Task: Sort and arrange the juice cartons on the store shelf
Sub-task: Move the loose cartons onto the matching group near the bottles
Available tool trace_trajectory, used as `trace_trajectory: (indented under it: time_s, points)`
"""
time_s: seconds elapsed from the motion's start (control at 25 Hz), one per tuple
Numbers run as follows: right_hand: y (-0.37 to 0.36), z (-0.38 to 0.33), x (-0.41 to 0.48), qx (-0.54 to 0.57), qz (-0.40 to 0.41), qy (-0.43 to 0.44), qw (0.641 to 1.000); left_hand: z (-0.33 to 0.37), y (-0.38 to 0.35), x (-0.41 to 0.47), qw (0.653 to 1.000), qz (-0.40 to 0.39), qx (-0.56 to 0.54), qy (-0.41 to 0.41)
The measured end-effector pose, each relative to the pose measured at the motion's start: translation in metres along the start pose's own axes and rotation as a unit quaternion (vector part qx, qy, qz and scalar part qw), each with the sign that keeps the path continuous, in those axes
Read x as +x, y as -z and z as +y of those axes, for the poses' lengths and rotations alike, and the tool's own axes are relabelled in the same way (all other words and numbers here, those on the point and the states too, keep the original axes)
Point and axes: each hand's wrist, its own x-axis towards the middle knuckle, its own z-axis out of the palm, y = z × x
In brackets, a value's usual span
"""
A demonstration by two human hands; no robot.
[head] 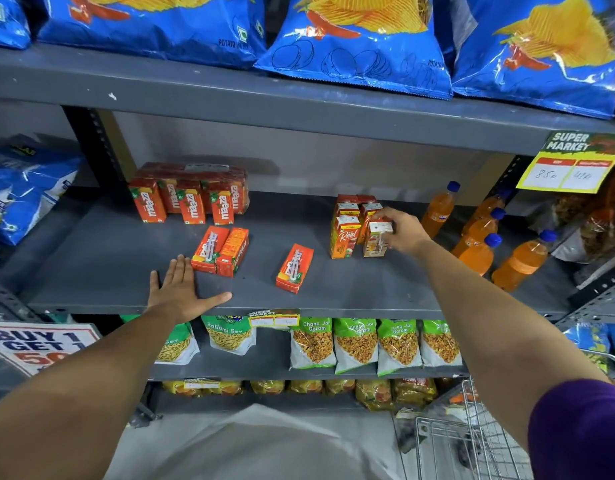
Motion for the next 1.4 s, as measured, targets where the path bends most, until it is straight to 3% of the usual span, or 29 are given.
trace_trajectory:
  time_s: [0.28,0.52,0.76,0.96,1.12,1.4]
  points:
    - [-0.005,0.019,0.011,-0.079,0.030,-0.010,0.996,-0.001,-0.001,0.001,1.000,0.004,0.000,-0.001]
    - [0.010,0.019,0.024,-0.113,-0.030,0.034,0.993,0.000,-0.002,0.001,1.000,0.008,0.002,0.004]
    - [0.020,0.010,0.029,-0.234,-0.065,0.037,0.969,-0.001,-0.003,0.000,1.000,0.011,0.000,0.001]
    - [0.023,0.006,0.027,-0.185,-0.109,0.016,0.977,0.000,-0.003,0.000,1.000,0.012,-0.001,0.002]
    - [0.018,0.010,0.027,-0.109,-0.059,-0.063,0.990,0.000,-0.003,0.001,1.000,0.015,0.001,0.003]
    - [-0.021,0.014,0.017,-0.002,0.118,-0.153,0.981,-0.001,-0.004,0.002,1.000,0.012,0.003,0.006]
